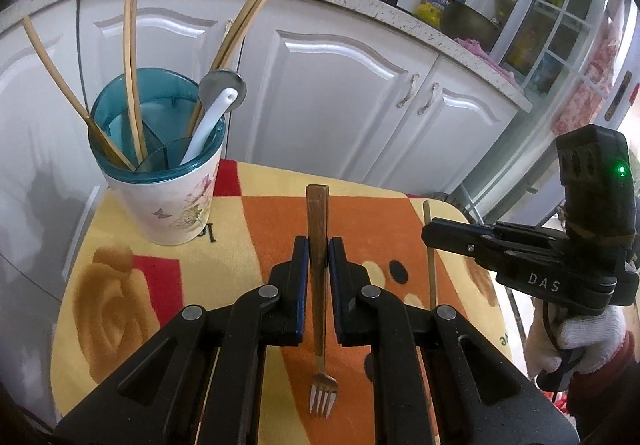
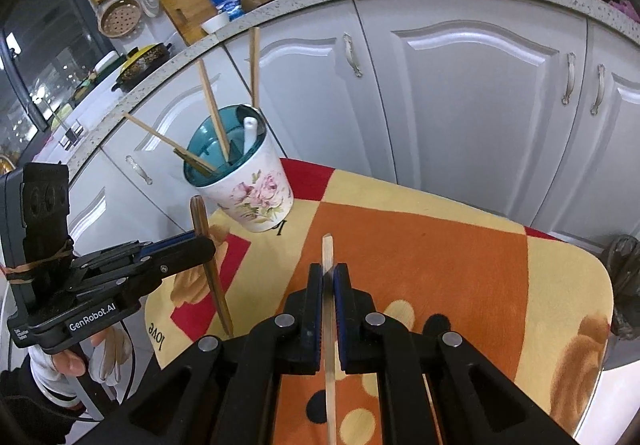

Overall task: Organize utensils
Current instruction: 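Lift the fork and chopstick up over the holder with both tools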

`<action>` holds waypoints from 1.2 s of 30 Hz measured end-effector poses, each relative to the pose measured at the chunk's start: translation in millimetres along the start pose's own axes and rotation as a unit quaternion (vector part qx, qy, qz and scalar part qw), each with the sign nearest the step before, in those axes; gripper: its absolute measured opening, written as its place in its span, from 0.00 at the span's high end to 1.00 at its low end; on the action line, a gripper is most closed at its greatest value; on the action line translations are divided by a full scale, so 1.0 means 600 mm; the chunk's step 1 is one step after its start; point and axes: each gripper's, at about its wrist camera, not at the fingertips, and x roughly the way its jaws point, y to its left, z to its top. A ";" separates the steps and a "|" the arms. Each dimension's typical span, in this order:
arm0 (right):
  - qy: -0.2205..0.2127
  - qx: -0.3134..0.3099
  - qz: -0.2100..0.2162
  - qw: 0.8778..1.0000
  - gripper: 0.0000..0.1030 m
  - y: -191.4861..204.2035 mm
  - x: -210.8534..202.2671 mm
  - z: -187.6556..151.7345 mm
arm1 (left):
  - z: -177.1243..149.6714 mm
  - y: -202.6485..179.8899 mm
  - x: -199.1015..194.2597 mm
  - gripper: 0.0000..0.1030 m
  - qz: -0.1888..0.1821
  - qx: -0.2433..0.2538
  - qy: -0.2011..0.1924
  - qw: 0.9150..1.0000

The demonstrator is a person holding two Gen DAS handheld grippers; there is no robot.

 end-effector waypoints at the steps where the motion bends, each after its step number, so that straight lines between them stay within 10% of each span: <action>1: -0.001 -0.003 0.001 1.000 0.95 0.002 -0.004 -0.001 | -0.001 -0.001 -0.004 0.92 -0.001 0.001 -0.001 1.000; 36: -0.070 -0.047 0.041 0.996 0.95 0.084 -0.084 0.066 | 0.032 0.069 -0.191 0.92 -0.021 -0.016 -0.081 0.996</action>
